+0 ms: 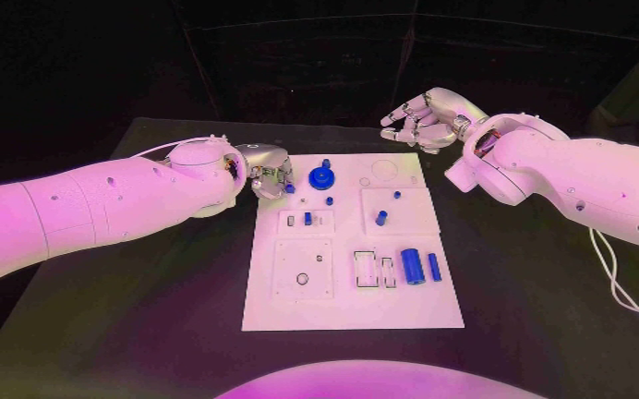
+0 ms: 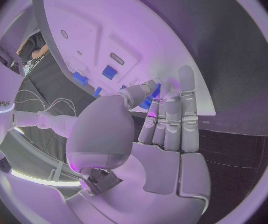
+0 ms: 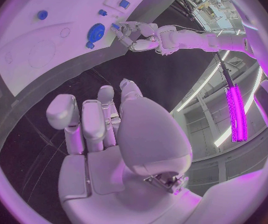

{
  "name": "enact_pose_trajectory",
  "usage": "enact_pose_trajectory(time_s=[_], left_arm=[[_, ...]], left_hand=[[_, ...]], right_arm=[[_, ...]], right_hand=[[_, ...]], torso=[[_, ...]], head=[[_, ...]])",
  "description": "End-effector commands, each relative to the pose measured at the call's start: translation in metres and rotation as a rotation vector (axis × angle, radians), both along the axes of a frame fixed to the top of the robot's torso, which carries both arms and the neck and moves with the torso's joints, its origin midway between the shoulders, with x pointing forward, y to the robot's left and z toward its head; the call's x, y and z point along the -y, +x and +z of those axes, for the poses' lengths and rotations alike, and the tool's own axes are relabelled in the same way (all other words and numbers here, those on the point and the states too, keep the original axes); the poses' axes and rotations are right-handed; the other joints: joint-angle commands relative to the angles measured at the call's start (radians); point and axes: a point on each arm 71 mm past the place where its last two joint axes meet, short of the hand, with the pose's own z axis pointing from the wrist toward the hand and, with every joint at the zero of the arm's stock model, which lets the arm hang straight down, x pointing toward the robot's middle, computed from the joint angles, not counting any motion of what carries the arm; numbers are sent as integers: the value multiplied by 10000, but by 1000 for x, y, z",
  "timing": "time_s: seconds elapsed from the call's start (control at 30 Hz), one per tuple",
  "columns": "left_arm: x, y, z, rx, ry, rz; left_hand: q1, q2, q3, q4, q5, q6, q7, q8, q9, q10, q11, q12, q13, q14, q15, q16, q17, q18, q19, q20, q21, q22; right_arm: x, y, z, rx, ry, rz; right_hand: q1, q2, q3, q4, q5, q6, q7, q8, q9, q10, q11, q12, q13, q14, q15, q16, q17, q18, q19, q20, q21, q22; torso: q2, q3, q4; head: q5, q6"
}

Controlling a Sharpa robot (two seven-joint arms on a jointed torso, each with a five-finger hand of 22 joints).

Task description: Assemble the parts on the task board

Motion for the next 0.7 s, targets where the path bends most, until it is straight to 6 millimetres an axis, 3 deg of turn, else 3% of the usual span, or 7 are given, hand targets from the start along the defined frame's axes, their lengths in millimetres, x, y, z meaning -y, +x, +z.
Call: enact_pose_trajectory(time_s=[0.03, 0.47, 0.7], left_arm=[[0, 0, 0, 37, 6, 36], [0, 0, 1, 64, -106, 81], [-2, 2, 2, 181, -171, 275]], left_hand=[[-37, -99, -87, -2, -7, -27, 1, -38, -10, 3, -28, 37, 9, 81, -30, 72, 39, 89, -62, 24, 56, 11], [-43, -135, -208, 16, -7, -33, -2, -50, -13, 34, -33, 65, 12, 122, -33, 123, 74, 95, -44, 28, 54, 15], [-262, -369, -495, 140, -7, -150, 23, -133, -35, 24, -4, 75, 3, 136, 0, 136, 69, 87, -36, 58, 16, -2]], right_arm=[[-1, 0, 1, 31, -1, 115], [-1, 0, 1, 12, -10, 103], [-1, 0, 1, 23, -6, 88]], right_hand=[[-98, 28, 8, 59, 52, -68, 5, 63, -12, -94, 6, -6, -7, 153, -38, -40, -12, 152, -96, -8, -52, -19], [-98, 28, 8, 59, 52, -68, 5, 63, -12, -94, 6, -6, -7, 153, -38, -40, -12, 152, -96, -8, -52, -19], [-98, 28, 8, 59, 52, -68, 5, 63, -12, -94, 6, -6, -7, 153, -38, -40, -12, 152, -96, -8, -52, -19]], torso=[[0, -2, -3], [2, -1, 7], [3, -2, -3]], head=[[-19, 0], [-22, 20], [-16, 27]])
